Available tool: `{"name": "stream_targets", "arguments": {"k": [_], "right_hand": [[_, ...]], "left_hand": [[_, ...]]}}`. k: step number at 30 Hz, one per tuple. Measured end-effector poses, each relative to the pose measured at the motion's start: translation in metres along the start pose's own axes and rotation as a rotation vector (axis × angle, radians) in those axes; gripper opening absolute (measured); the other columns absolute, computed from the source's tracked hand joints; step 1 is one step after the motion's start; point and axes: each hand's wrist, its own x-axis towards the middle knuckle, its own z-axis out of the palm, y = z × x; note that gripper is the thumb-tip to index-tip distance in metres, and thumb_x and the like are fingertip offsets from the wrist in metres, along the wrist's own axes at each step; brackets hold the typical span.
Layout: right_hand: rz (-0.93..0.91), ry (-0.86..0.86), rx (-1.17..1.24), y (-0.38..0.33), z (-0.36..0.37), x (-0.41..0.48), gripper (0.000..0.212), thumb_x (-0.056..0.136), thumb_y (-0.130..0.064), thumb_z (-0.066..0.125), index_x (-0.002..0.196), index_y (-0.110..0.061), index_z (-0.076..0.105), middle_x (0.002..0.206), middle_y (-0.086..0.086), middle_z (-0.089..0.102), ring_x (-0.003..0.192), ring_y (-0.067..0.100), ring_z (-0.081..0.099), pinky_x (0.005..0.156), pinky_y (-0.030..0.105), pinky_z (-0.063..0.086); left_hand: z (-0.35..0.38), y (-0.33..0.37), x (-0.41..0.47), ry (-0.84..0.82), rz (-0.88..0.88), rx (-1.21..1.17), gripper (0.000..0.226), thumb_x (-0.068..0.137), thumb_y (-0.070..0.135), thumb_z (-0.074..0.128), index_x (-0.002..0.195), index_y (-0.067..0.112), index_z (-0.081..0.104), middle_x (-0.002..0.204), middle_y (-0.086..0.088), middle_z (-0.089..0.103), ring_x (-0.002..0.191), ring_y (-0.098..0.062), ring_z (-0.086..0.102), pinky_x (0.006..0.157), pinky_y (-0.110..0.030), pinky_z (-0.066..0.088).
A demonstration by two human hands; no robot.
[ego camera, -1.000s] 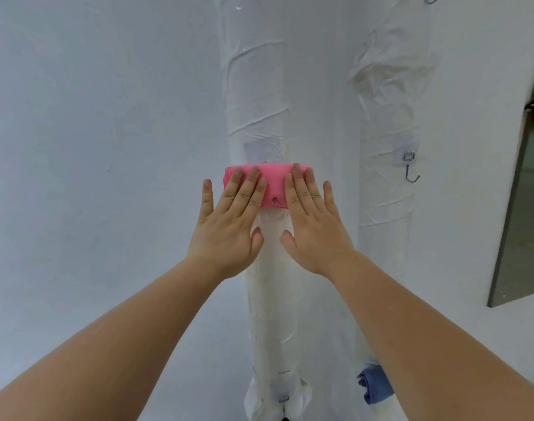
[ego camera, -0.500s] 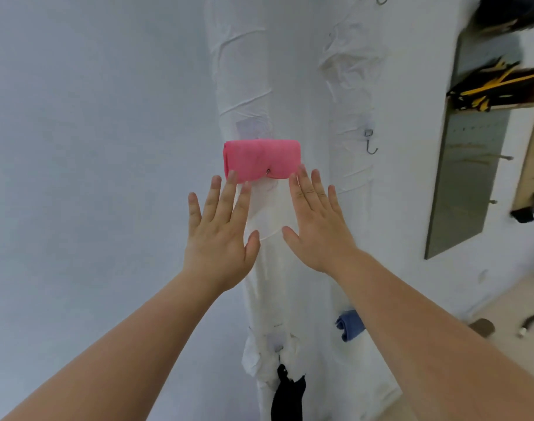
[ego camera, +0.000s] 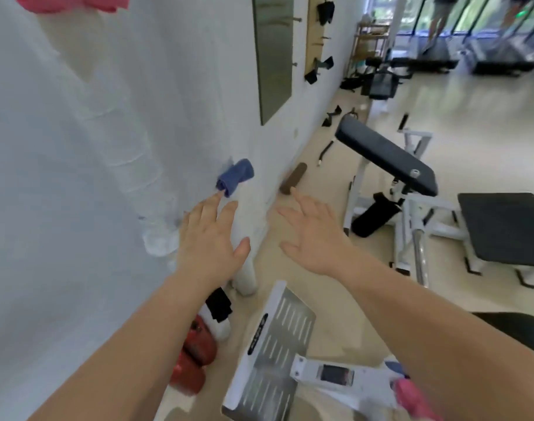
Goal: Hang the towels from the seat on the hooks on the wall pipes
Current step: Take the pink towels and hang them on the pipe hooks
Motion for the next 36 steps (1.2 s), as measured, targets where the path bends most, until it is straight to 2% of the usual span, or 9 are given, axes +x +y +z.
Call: {"name": "stream_targets", "arguments": {"k": [5, 10, 15, 21, 25, 28, 31, 34, 36], "right_hand": [[0.255, -0.169, -0.002, 0.079, 0.026, -0.123, 0.060, 0.095, -0.049, 0.054, 0.150, -0.035, 0.037, 0.168, 0.002, 0.007, 0.152, 0.028, 0.010, 0.123, 0.050, 0.012], [0.415, -0.287, 0.007, 0.165, 0.047, -0.225, 0.060, 0.094, -0.050, 0.055, 0.150, -0.035, 0.039, 0.167, 0.003, 0.014, 0.152, 0.028, 0.016, 0.122, 0.051, 0.018], [0.510, -0.399, 0.033, 0.263, 0.064, -0.314, 0.061, 0.092, -0.054, 0.053, 0.148, -0.034, 0.041, 0.167, 0.003, 0.016, 0.150, 0.029, 0.020, 0.121, 0.054, 0.021], [0.635, -0.526, 0.038, 0.361, 0.088, -0.401, 0.058, 0.093, -0.058, 0.050, 0.146, -0.034, 0.045, 0.161, 0.003, 0.029, 0.145, 0.030, 0.032, 0.119, 0.049, 0.025], [0.691, -0.508, 0.082, 0.391, 0.111, -0.443, 0.046, 0.098, -0.052, 0.042, 0.136, -0.030, 0.054, 0.144, 0.002, 0.051, 0.131, 0.029, 0.047, 0.112, 0.043, 0.035], [0.731, -0.496, 0.080, 0.404, 0.128, -0.462, 0.048, 0.098, -0.044, 0.045, 0.143, -0.028, 0.047, 0.144, 0.003, 0.049, 0.128, 0.031, 0.047, 0.105, 0.041, 0.038], [0.769, -0.415, 0.090, 0.412, 0.143, -0.471, 0.052, 0.098, -0.040, 0.045, 0.149, -0.032, 0.039, 0.137, 0.007, 0.051, 0.119, 0.034, 0.049, 0.097, 0.042, 0.043], [0.756, -0.331, 0.071, 0.416, 0.158, -0.472, 0.051, 0.097, -0.039, 0.048, 0.147, -0.037, 0.044, 0.120, 0.009, 0.057, 0.107, 0.034, 0.051, 0.089, 0.044, 0.049], [0.735, -0.310, 0.057, 0.417, 0.164, -0.472, 0.049, 0.093, -0.038, 0.053, 0.142, -0.036, 0.052, 0.112, 0.009, 0.057, 0.102, 0.034, 0.051, 0.085, 0.045, 0.049]], "left_hand": [[0.055, 0.089, -0.040, -0.241, 0.154, -0.100, 0.075, 0.081, 0.054, 0.047, 0.147, 0.017, 0.047, 0.156, -0.017, 0.038, 0.138, -0.039, 0.039, 0.112, -0.050, 0.033], [0.108, 0.190, -0.071, -0.431, 0.201, -0.134, 0.083, 0.076, 0.060, 0.035, 0.151, 0.024, 0.041, 0.161, -0.010, 0.031, 0.145, -0.032, 0.032, 0.118, -0.044, 0.026], [0.164, 0.294, -0.098, -0.598, 0.265, -0.095, 0.070, 0.092, 0.056, 0.055, 0.153, 0.030, 0.033, 0.164, -0.004, 0.024, 0.148, -0.028, 0.028, 0.119, -0.041, 0.028], [0.233, 0.397, -0.137, -0.806, 0.309, -0.094, 0.069, 0.094, 0.050, 0.055, 0.155, 0.026, 0.032, 0.162, -0.006, 0.028, 0.145, -0.029, 0.032, 0.117, -0.041, 0.029], [0.272, 0.440, -0.159, -0.944, 0.335, -0.131, 0.066, 0.093, 0.050, 0.055, 0.151, 0.023, 0.038, 0.152, -0.004, 0.043, 0.134, -0.027, 0.045, 0.110, -0.041, 0.039], [0.297, 0.463, -0.175, -1.062, 0.332, -0.196, 0.064, 0.094, 0.046, 0.058, 0.151, 0.023, 0.039, 0.151, -0.005, 0.047, 0.134, -0.027, 0.047, 0.109, -0.039, 0.040], [0.313, 0.482, -0.188, -1.150, 0.339, -0.358, 0.056, 0.095, 0.039, 0.062, 0.146, 0.025, 0.045, 0.141, -0.003, 0.058, 0.123, -0.024, 0.055, 0.097, -0.030, 0.042], [0.325, 0.496, -0.200, -1.151, 0.273, -0.567, 0.052, 0.095, 0.028, 0.065, 0.145, 0.023, 0.051, 0.135, 0.016, 0.049, 0.123, -0.008, 0.047, 0.098, -0.023, 0.034], [0.337, 0.501, -0.210, -1.109, 0.224, -0.621, 0.038, 0.094, 0.025, 0.066, 0.132, 0.023, 0.062, 0.128, 0.015, 0.060, 0.116, -0.010, 0.055, 0.095, -0.026, 0.040]]}}
